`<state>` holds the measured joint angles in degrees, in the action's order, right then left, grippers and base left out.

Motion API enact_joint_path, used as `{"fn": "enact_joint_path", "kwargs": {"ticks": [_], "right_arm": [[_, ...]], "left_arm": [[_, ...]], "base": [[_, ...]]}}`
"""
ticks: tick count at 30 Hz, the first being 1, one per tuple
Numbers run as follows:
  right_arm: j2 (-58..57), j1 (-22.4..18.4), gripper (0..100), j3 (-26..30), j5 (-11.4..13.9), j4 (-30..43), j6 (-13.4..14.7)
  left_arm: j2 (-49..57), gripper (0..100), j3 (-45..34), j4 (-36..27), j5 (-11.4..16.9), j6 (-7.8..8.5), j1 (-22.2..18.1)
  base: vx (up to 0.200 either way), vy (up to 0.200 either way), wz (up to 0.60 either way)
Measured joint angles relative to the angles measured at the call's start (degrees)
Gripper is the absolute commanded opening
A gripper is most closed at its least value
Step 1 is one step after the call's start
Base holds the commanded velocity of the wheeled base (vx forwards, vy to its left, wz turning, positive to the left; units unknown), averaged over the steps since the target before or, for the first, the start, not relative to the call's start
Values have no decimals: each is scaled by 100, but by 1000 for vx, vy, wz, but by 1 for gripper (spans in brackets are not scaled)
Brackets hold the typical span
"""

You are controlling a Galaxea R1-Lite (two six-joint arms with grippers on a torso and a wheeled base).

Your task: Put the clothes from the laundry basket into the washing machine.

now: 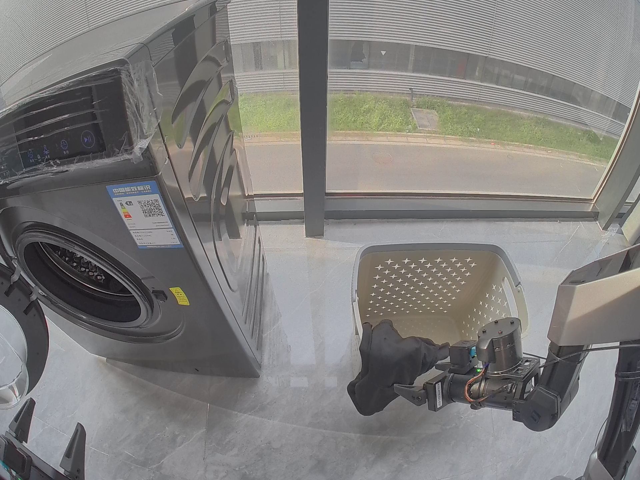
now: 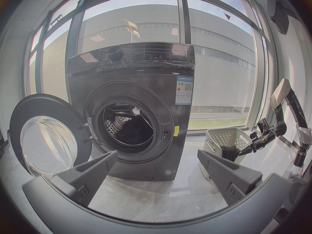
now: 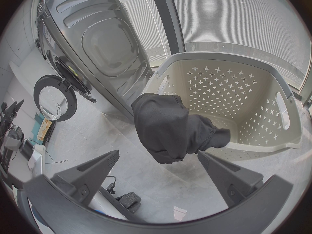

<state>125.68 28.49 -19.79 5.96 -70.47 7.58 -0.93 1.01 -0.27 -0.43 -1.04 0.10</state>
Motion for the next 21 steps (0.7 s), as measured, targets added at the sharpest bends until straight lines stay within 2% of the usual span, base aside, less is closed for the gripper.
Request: {"fn": "enact_joint_path", "kwargs": {"ticks": [15, 19, 20, 21], "right_arm": [[478, -44, 100, -612, 5, -46, -4], [618, -60, 100, -689, 9, -290, -11], [660, -60, 0, -702, 11, -340, -11], [695, -60, 0, -711, 13, -375, -12]], "left_arm": [[0, 100, 0, 0, -23, -7, 0], [0, 100, 0, 2, -30, -5, 0], [0, 100, 0, 0, -37, -2, 0], [0, 100, 0, 2, -39, -5, 0]], "base": [[0, 0, 0], [0, 0, 0], [0, 0, 0], [0, 0, 0]]}}
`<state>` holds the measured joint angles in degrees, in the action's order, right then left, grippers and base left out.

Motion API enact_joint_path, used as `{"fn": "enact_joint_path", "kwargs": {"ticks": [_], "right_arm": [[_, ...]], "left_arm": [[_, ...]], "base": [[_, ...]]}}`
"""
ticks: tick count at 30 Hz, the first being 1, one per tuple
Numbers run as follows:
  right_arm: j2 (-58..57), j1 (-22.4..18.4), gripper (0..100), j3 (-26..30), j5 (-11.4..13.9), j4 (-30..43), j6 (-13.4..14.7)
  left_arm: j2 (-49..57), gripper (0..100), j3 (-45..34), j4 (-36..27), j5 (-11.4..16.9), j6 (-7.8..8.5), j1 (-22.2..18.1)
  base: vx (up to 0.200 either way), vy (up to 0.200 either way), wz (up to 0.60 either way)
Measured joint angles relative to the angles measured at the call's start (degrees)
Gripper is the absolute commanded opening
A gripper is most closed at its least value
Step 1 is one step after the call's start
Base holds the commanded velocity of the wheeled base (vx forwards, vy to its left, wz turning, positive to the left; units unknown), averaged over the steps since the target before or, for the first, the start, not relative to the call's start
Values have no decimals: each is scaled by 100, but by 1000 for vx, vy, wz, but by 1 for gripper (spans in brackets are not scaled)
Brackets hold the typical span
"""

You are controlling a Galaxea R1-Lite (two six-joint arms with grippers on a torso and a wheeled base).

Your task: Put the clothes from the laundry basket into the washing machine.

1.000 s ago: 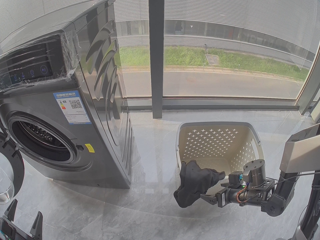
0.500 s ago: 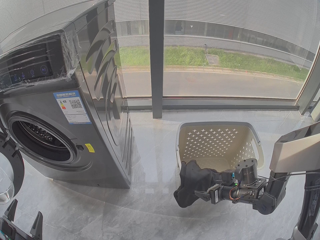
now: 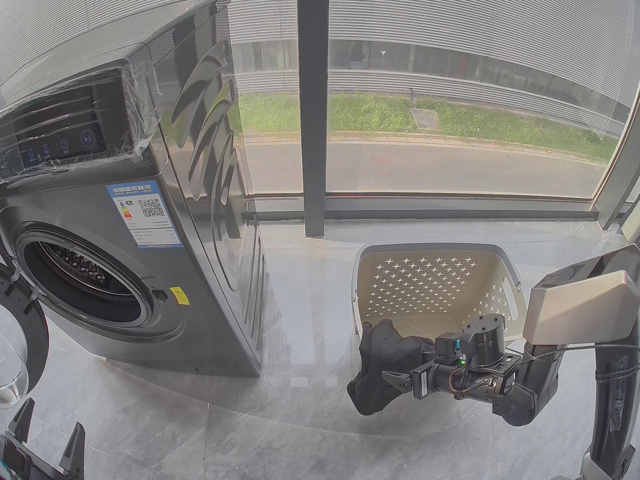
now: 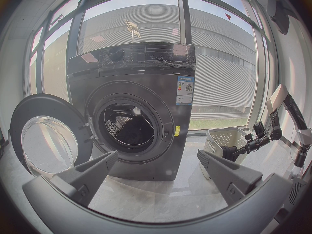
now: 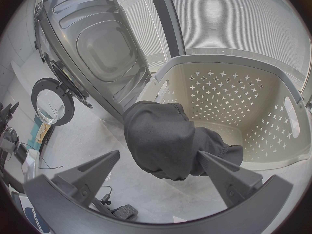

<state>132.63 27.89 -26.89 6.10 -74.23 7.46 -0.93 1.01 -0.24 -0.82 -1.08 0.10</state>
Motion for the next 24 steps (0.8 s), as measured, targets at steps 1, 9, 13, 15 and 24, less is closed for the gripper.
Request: {"fn": "enact_joint_path", "kwargs": {"ticks": [1, 9, 13, 15, 24], "right_arm": [[39, -4, 0, -9, 0, -46, 0], [182, 0, 0, -9, 46, -143, 1], [199, 5, 0, 7, 61, -285, 0], [201, -6, 0, 35, 63, -363, 1], [-184, 7, 0, 536, 115, -580, 12]], "left_arm": [[0, 100, 0, -2, -2, 0, 0], [0, 100, 0, -2, -5, 2, 0], [0, 100, 0, -2, -5, 2, 0], [0, 100, 0, 0, -5, 5, 0], [0, 100, 0, -2, -5, 5, 0]], "base": [[0, 0, 0], [0, 0, 0], [0, 0, 0], [0, 0, 0], [0, 0, 0]]}}
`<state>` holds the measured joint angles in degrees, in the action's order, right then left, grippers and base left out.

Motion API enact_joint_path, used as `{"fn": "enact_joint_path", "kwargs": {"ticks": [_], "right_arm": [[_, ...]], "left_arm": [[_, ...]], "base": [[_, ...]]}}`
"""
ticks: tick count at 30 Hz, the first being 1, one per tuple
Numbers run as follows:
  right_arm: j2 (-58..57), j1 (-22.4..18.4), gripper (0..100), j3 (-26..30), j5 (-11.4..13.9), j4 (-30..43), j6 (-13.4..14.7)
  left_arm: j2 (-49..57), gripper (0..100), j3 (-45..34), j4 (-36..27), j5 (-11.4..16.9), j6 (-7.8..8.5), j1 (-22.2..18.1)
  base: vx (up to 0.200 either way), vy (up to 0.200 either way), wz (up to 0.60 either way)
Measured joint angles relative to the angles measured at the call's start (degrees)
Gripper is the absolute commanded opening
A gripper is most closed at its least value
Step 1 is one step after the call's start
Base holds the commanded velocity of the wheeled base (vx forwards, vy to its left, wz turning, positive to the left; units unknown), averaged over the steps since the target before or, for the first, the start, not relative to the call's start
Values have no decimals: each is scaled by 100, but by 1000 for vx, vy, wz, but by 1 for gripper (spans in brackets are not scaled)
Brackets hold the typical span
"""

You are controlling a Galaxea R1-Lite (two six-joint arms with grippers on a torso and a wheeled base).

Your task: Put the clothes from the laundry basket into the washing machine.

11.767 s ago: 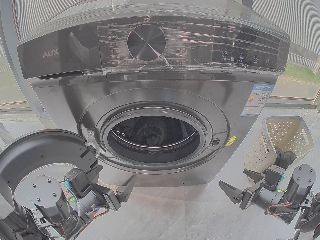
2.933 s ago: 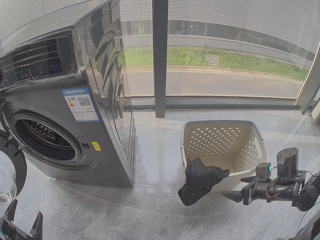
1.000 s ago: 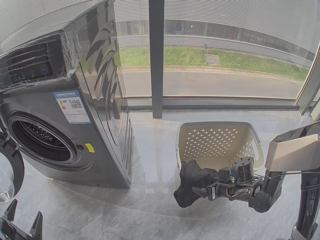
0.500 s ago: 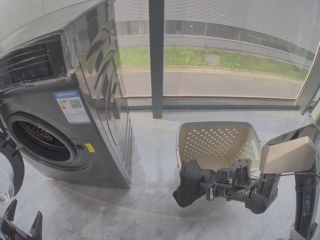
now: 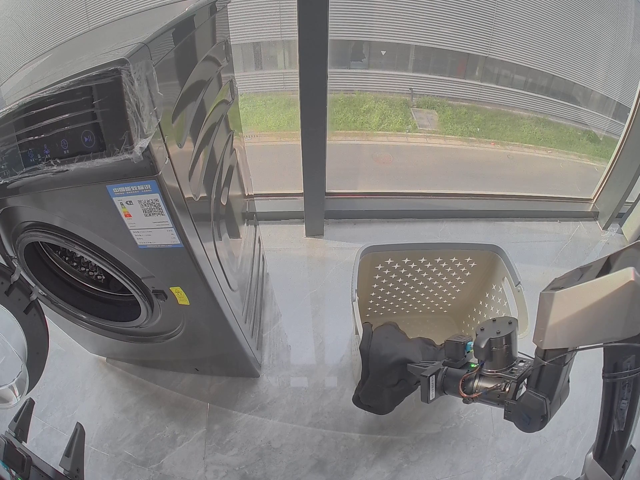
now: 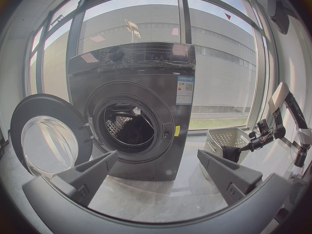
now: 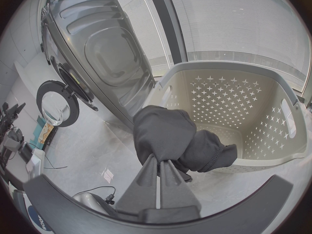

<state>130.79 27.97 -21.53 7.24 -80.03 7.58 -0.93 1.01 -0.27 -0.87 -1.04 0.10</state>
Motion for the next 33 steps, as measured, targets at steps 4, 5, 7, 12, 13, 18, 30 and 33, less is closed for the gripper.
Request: {"fn": "enact_joint_path", "kwargs": {"ticks": [4, 5, 7, 12, 13, 18, 30, 33], "right_arm": [[-417, 32, 0, 288, 39, -35, 111], [-522, 43, 0, 343, 45, -39, 180], [-688, 48, 0, 414, 52, -41, 278], [-778, 41, 0, 475, 44, -52, 315], [-728, 34, 0, 474, 39, -55, 306], [-430, 17, 100, 433, 26, -219, 276], [306, 11, 100, -95, 37, -332, 201], [495, 32, 100, -316, 39, -329, 178]], "left_arm": [[0, 100, 0, 0, 2, 0, 0], [0, 100, 0, 0, 0, 0, 0], [0, 100, 0, 2, 0, 0, 0], [0, 100, 0, 0, -4, 0, 0], [0, 100, 0, 2, -6, 0, 0], [0, 100, 0, 0, -9, 2, 0], [0, 100, 0, 0, -9, 0, 0], [0, 100, 0, 2, -4, 0, 0]], "base": [[0, 0, 0], [0, 0, 0], [0, 0, 0], [0, 0, 0], [0, 0, 0], [0, 0, 0], [0, 0, 0], [0, 0, 0]]}}
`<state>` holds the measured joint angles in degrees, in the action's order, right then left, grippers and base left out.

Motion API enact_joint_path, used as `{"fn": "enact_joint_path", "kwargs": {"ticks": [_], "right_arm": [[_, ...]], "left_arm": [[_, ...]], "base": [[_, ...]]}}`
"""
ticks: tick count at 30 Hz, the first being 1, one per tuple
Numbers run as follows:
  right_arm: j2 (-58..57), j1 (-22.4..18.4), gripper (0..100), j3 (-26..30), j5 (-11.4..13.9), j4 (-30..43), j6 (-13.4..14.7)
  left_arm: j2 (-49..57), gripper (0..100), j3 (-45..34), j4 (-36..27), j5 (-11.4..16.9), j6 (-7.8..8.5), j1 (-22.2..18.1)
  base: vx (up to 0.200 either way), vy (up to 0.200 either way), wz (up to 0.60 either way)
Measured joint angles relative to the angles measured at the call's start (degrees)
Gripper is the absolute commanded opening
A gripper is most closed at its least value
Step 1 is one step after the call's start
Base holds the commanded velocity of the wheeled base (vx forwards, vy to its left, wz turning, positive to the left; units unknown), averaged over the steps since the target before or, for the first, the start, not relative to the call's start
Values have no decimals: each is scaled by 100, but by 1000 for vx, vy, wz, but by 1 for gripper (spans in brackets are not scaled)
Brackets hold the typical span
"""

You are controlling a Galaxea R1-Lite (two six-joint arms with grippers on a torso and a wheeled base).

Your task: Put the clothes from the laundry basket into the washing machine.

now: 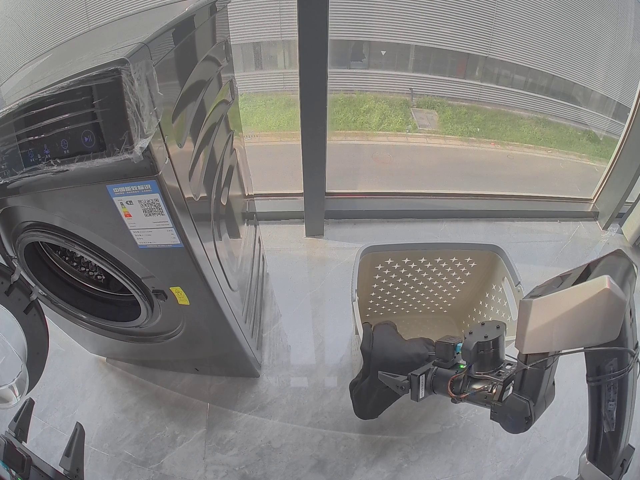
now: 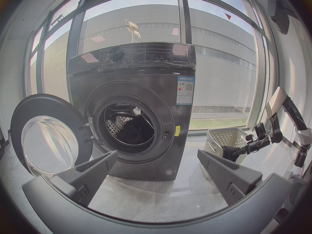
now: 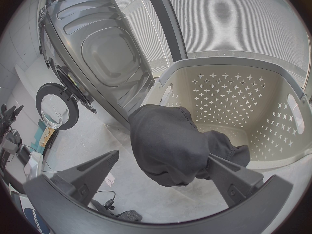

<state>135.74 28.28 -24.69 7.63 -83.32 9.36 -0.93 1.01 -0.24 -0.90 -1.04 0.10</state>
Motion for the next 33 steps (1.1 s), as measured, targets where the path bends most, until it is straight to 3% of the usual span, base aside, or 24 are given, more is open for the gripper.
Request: {"fn": "enact_joint_path", "kwargs": {"ticks": [2, 3, 19, 33], "right_arm": [[94, 0, 100, -119, -2, -5, -9], [133, 5, 0, -166, 0, -5, -12], [163, -23, 0, -251, 11, -130, -9], [-1089, 160, 0, 697, -5, -453, 0]], "left_arm": [[0, 100, 0, -2, -2, 2, 0], [0, 100, 0, -2, -2, 0, 0], [0, 100, 0, -2, -5, 0, 0], [0, 100, 0, -2, -5, 0, 0]], "base": [[0, 0, 0], [0, 0, 0], [0, 0, 0], [0, 0, 0]]}}
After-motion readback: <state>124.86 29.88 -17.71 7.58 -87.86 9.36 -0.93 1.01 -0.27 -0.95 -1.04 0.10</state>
